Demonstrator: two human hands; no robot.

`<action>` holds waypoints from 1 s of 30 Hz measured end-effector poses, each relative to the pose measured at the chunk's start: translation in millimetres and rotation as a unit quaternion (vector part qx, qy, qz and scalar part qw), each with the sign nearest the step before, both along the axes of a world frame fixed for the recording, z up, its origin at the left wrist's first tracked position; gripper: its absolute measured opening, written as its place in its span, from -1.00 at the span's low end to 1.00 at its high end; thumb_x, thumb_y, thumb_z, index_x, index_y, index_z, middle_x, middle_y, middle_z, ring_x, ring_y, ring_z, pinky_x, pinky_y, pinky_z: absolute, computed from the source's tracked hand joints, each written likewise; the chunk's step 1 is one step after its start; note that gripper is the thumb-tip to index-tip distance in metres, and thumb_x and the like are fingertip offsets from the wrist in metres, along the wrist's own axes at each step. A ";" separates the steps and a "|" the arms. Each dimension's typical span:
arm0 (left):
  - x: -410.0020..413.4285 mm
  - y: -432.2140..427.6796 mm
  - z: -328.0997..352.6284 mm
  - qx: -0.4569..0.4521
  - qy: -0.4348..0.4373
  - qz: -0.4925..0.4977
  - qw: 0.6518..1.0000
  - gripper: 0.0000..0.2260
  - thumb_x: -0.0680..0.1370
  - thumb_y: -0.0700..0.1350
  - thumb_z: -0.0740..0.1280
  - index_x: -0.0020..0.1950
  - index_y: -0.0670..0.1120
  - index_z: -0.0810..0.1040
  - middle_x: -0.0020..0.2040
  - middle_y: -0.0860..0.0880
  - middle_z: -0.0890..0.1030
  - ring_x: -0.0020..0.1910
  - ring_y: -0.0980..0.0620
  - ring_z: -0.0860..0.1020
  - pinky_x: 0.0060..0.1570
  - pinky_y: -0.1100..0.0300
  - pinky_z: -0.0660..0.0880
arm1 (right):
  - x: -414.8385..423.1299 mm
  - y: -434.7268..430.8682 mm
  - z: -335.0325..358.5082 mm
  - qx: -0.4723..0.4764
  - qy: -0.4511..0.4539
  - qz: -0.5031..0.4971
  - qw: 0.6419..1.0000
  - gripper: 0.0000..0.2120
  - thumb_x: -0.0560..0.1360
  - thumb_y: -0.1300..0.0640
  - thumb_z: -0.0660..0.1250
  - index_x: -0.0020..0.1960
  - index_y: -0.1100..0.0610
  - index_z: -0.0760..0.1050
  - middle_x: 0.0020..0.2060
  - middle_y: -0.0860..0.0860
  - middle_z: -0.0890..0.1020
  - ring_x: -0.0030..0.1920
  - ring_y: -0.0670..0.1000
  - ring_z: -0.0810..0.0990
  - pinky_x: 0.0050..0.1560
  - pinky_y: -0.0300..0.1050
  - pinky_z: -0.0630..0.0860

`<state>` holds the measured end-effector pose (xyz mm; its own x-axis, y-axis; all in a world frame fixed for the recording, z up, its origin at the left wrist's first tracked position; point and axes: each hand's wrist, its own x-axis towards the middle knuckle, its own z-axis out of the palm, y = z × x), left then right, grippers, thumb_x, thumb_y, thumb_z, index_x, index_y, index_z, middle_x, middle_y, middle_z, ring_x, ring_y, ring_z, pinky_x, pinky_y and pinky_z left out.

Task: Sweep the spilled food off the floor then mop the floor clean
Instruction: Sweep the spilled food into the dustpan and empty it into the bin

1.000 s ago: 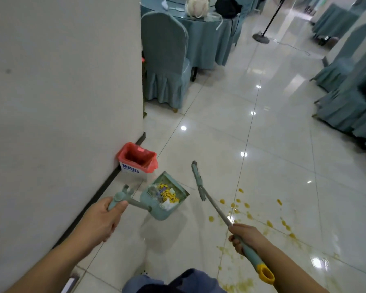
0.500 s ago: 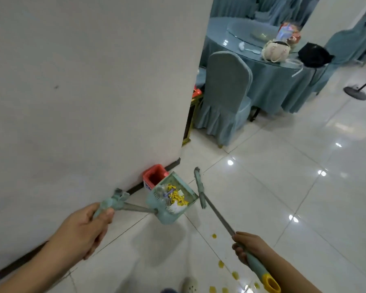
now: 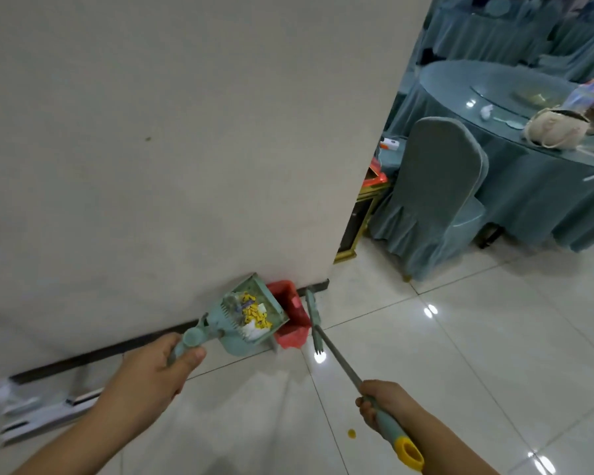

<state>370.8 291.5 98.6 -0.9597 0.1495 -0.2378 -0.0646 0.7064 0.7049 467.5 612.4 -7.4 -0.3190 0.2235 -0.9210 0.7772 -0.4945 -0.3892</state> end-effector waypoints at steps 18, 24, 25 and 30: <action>12.3 17.4 -17.1 -0.211 0.039 -0.179 0.960 -0.74 0.54 0.23 0.17 -0.23 0.12 0.24 -0.26 0.08 0.53 -0.24 0.12 0.50 -0.27 0.23 0.37 | 30.8 -5.4 37.4 -0.153 -0.015 -0.068 0.986 -0.90 0.59 0.28 0.18 -0.10 0.29 0.35 -0.57 0.16 0.43 -0.71 -0.01 0.37 -0.71 -0.31 0.38; 11.5 19.9 -9.0 -0.279 0.080 -0.258 0.922 -0.76 0.55 0.26 0.12 -0.22 0.20 0.18 -0.31 0.13 0.37 -0.23 0.09 0.41 -0.40 0.31 0.23 | 24.5 -13.9 62.1 -0.190 0.063 -0.124 0.972 -0.91 0.59 0.29 0.16 -0.05 0.32 0.35 -0.52 0.14 0.40 -0.67 -0.03 0.38 -0.69 -0.30 0.40; 11.9 21.4 -7.2 -0.287 0.089 -0.274 0.914 -0.84 0.56 0.25 0.11 -0.12 0.22 0.24 -0.28 0.13 0.41 -0.20 0.07 0.43 -0.42 0.31 0.20 | 21.1 -15.4 66.1 -0.203 0.077 -0.134 0.967 -0.91 0.59 0.29 0.15 -0.04 0.33 0.35 -0.51 0.14 0.39 -0.67 -0.04 0.37 -0.69 -0.31 0.40; 6.5 33.7 -9.6 -0.356 0.140 -0.330 0.863 -0.61 0.56 0.26 0.09 0.19 0.02 0.39 0.09 0.03 0.60 0.06 -0.01 0.58 -0.22 0.18 0.29 | -0.1 -22.7 71.7 -0.218 0.127 -0.171 0.952 -0.93 0.58 0.31 0.12 0.00 0.33 0.30 -0.43 0.14 0.37 -0.66 -0.06 0.37 -0.66 -0.34 0.42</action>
